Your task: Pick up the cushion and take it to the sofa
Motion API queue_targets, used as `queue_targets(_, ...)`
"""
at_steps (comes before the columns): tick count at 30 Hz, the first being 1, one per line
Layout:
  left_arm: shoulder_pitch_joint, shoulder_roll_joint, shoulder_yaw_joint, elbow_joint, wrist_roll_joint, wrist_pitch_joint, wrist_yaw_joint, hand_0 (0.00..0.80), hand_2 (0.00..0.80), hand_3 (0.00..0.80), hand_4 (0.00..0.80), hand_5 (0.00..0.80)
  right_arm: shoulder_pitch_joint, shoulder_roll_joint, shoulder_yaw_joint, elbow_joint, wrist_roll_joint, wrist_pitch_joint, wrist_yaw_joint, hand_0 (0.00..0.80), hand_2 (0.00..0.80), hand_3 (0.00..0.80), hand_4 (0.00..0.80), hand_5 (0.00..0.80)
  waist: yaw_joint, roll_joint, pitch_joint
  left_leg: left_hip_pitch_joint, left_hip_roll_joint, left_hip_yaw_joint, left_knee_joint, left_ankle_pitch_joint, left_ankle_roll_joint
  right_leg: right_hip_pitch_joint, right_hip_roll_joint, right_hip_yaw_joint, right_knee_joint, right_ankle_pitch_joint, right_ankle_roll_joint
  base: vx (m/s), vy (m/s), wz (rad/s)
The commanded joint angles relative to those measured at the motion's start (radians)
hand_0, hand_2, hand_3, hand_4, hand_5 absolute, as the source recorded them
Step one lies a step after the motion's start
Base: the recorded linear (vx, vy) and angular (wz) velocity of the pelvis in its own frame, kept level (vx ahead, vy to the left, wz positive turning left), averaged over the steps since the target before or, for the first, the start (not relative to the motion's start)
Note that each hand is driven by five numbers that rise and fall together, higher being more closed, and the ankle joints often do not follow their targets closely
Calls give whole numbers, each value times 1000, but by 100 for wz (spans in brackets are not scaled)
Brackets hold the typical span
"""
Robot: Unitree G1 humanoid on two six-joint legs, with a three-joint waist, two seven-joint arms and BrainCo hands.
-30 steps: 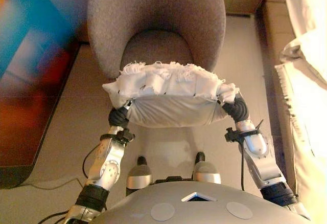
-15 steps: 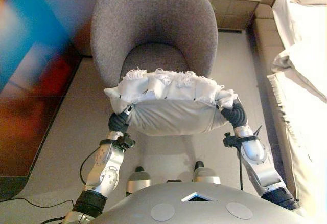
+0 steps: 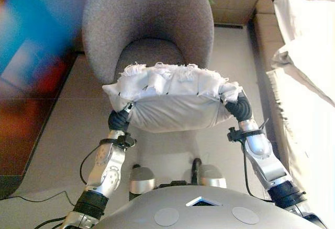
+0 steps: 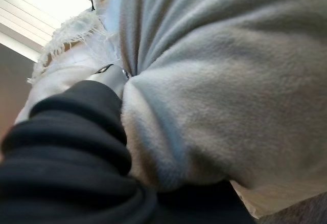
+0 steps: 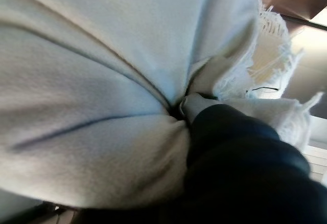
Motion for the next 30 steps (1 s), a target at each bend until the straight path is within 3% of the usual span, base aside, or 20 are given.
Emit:
queue_targets(1,-79,-8,40,-168,29,-93,-58,800,800,800,800,800,-101,-19,9,-117,-22,-112,-9,800,800,800,800,800,28,54,13,-117,-26,-9,-2,70,-47,182,118,-3,-40,-79,-3,273,26,-74)
queue_targets(4,-80,-13,24,-167,26,-94,-53,800,800,800,800,800,-101,-13,17,-135,-41,-91,-24,800,800,800,800,800,62,85,9,-160,-72,17,-150,117,-50,246,153,30,-31,-137,4,354,32,-77)
queue_targets(7,-59,-15,12,-160,19,-113,-49,800,800,800,800,800,-92,-10,32,-127,-42,-92,-19,800,800,800,800,800,109,99,-5,-204,-100,-14,-291,190,-61,316,170,85,-26,-178,7,443,15,44)
queue_targets(13,-32,-16,1,-181,20,-121,-60,800,800,800,800,800,-72,-17,24,-151,-37,-91,-1,800,800,800,800,800,152,95,-26,-300,-42,-21,-330,238,-89,380,146,121,51,-273,19,463,130,-22)
queue_targets(14,-41,-13,1,-180,17,-121,-56,800,800,800,800,800,-77,-21,21,-154,-29,-89,2,800,800,800,800,800,151,90,-29,-299,-33,-16,-327,219,-86,381,131,118,67,-278,28,508,285,-27)
queue_targets(16,-75,-2,-5,-169,7,-117,-43,800,800,800,800,800,-92,-26,12,-152,-13,-83,-3,800,800,800,800,800,141,74,-43,-279,-28,31,-313,180,-64,381,93,99,103,-251,56,446,309,-35)
queue_targets(17,-97,2,-10,-162,1,-111,-34,800,800,800,800,800,-99,-22,6,-146,-8,-80,-10,800,800,800,800,800,137,61,-55,-268,-35,47,-303,163,-41,379,64,90,144,-188,86,379,255,-22)
queue_targets(18,-106,5,-11,-160,0,-109,-35,800,800,800,800,800,-101,-21,1,-148,-3,-77,-13,800,800,800,800,800,138,50,-61,-263,-48,52,-295,148,-24,379,49,88,168,-157,101,417,275,-15)
queue_targets(20,-126,11,-27,-154,15,-117,-46,800,800,800,800,800,-99,-7,-7,-156,-9,-78,-26,800,800,800,800,800,144,19,-92,-255,-90,55,-259,102,30,363,20,83,259,-11,148,433,249,-24)
queue_targets(22,-127,11,-41,-154,34,-125,-35,800,800,800,800,800,-97,13,-6,-158,-35,-78,-28,800,800,800,800,800,148,15,-114,-233,-116,36,-248,77,54,315,8,91,384,102,165,475,208,-23)
queue_targets(24,-133,13,-37,-147,36,-120,-30,800,800,800,800,800,-96,22,2,-157,-48,-74,-39,800,800,800,800,800,134,25,-121,-201,-130,7,-246,55,66,239,31,115,483,132,162,438,139,23)
queue_targets(26,-143,12,-33,-136,32,-106,-39,800,800,800,800,800,-90,32,6,-155,-46,-63,-59,800,800,800,800,800,110,31,-120,-168,-153,-26,-245,35,75,152,86,141,486,117,149,480,95,39)
queue_targets(28,-149,13,-28,-126,29,-82,-58,800,800,800,800,800,-81,37,7,-141,-47,-62,-76,800,800,800,800,800,89,36,-113,-130,-172,-55,-254,26,76,69,106,105,439,83,136,430,40,54)
queue_targets(30,-154,9,-24,-125,31,-69,-64,800,800,800,800,800,-82,38,4,-131,-40,-69,-81,800,800,800,800,800,59,42,-96,-72,-184,-93,-265,5,75,-31,91,66,369,66,122,335,-24,39)
